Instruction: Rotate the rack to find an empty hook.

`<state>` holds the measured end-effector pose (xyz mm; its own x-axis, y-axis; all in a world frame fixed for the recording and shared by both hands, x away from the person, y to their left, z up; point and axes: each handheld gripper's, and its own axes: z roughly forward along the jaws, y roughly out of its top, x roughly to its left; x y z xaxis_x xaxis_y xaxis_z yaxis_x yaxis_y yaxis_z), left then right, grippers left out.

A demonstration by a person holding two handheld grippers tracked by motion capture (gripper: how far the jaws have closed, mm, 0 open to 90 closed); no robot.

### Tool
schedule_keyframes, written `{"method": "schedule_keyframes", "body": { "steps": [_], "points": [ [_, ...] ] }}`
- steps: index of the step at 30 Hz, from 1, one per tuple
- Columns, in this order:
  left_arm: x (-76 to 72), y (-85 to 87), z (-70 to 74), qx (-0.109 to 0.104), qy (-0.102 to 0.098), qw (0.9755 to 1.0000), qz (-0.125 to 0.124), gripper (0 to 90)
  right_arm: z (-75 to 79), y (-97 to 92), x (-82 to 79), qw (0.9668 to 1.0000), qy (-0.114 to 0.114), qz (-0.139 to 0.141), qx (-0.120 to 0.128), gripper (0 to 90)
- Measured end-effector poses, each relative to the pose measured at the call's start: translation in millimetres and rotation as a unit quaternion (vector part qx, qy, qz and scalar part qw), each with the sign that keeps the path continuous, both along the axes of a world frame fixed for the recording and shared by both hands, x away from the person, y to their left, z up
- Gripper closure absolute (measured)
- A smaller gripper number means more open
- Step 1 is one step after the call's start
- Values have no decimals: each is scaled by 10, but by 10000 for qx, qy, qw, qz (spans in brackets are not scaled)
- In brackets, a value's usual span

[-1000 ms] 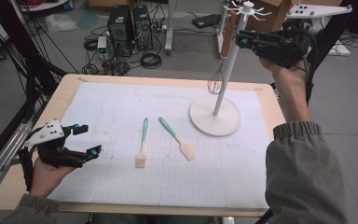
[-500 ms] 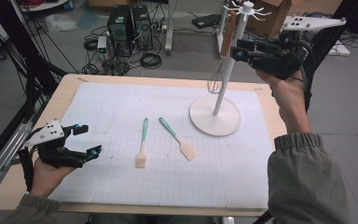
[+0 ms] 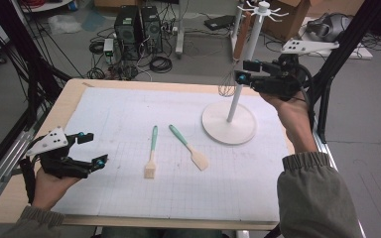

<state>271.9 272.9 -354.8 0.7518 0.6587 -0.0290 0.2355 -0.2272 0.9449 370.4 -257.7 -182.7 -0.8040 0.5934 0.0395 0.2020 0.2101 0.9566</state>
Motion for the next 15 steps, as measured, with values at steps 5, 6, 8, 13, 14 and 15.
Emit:
{"method": "schedule_keyframes", "body": {
  "steps": [5, 6, 8, 13, 14, 15],
  "points": [
    [-12, 10, 7, -4, -8, 10000, 18, 105, -114, 34, -37, 10000, 40, 18, 33, 414],
    [-16, 5, 11, -3, -11, 10000, 15, 105, -133, 41, -45, 10000, 64, 38, 20, 412],
    [-20, 0, 18, -2, -27, 10000, 6, 105, -172, 47, -64, 10000, 51, 61, 4, 414],
    [-15, -3, 33, 0, -44, 10000, -8, 105, -251, 53, -77, 9999, 110, 74, 35, 413],
    [-13, -1, 29, 5, -40, 10000, -6, 105, -266, 54, -77, 9999, 124, 83, 26, 413],
    [-14, -1, 24, 6, -31, 10000, 4, 104, -280, 57, -77, 9999, 127, 75, 21, 413]
  ]
}}
